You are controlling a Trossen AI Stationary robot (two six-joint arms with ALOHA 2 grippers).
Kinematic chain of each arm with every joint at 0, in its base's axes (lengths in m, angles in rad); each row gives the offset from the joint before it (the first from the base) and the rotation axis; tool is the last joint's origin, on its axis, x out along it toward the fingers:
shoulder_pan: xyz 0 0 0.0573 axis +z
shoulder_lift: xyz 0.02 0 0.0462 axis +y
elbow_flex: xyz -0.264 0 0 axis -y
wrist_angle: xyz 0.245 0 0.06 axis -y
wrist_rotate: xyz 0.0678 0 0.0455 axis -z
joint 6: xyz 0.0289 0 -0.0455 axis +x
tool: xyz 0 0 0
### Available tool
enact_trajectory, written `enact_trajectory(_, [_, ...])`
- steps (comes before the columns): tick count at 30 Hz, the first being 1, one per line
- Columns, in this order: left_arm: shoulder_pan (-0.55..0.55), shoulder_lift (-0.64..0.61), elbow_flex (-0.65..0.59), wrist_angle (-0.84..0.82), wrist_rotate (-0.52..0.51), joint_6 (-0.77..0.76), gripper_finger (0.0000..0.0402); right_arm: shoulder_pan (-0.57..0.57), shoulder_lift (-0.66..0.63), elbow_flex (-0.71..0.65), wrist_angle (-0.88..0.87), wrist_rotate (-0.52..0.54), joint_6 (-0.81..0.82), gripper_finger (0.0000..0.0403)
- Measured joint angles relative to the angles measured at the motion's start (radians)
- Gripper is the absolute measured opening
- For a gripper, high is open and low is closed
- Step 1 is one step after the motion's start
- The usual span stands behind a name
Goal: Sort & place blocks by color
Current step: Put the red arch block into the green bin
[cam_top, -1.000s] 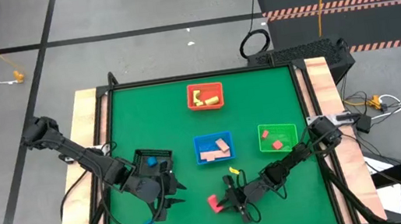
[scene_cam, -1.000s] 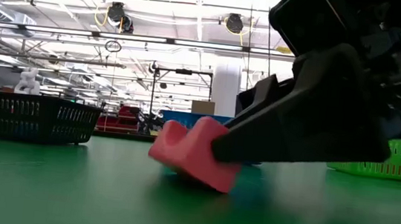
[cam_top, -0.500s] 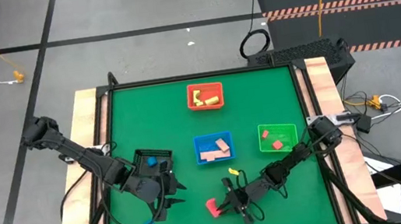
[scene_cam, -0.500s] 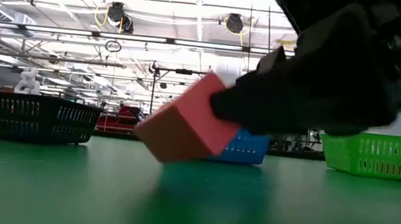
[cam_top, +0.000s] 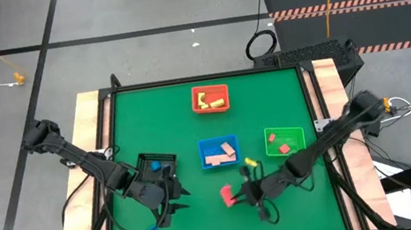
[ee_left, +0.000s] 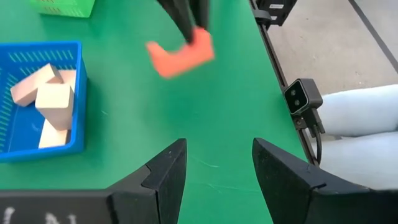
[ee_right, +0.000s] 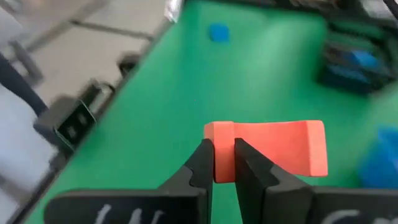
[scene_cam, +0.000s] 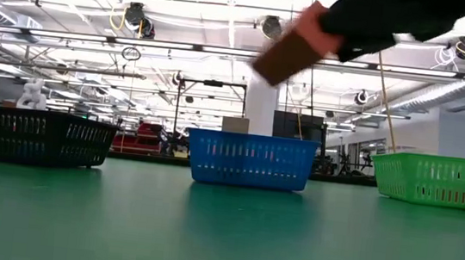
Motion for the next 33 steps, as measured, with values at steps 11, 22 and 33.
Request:
enact_trajectory(11, [0.000,0.000,0.000,-0.072,0.000,-0.108,0.0184,0.018,-0.406,0.000,-0.709,0.210,0.336,0.0026])
enact_trajectory(22, [-0.133,0.000,0.000,-0.245,0.074,-0.354,0.0184,0.020,-0.508,0.000,-1.241,0.201,0.740,0.0028])
enact_trajectory(33, [-0.327,0.014,0.000,-0.269,0.062,-0.530,0.0184,0.020,-0.505,-0.048,-1.363,0.100,0.926,0.0033])
